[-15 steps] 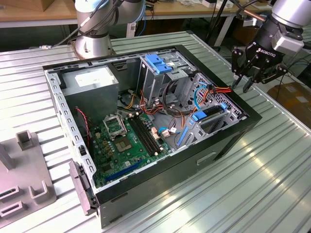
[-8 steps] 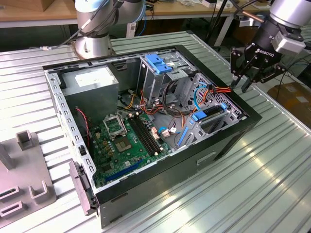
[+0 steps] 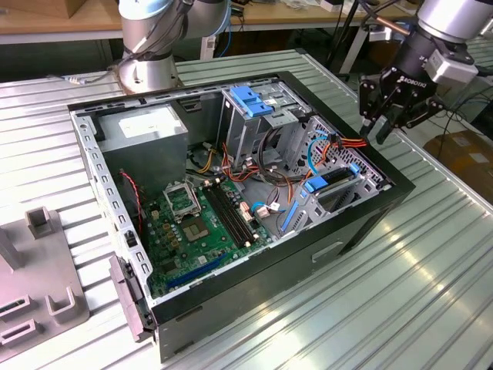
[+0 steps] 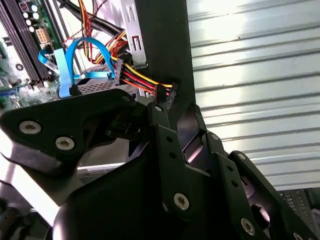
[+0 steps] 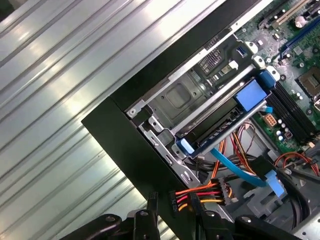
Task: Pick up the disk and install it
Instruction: 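Insert the first disk wire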
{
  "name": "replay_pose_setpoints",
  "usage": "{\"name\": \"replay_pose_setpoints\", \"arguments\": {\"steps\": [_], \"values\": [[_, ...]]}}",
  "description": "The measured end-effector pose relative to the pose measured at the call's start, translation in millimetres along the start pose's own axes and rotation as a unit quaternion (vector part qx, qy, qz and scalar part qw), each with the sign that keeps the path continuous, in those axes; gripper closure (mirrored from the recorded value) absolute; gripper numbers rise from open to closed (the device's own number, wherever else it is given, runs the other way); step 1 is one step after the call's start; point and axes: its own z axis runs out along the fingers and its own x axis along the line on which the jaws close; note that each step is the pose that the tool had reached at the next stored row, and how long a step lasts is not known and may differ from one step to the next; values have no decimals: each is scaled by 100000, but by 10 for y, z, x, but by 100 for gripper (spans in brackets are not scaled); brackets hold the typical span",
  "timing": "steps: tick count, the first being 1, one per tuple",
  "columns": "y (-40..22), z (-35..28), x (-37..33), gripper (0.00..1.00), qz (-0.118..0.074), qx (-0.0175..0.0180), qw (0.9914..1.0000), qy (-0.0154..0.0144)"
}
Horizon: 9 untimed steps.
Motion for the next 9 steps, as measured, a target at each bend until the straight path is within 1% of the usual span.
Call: {"name": "replay_pose_setpoints", "arguments": {"steps": [3,6,8,9], "values": [[-8,45,-7,63,-2644,-27,99965,76],[-32,72,-29,63,-3196,98,99949,229],[-39,82,-34,64,-3291,121,99945,268],[-39,82,-34,71,-3294,113,99945,276]]}}
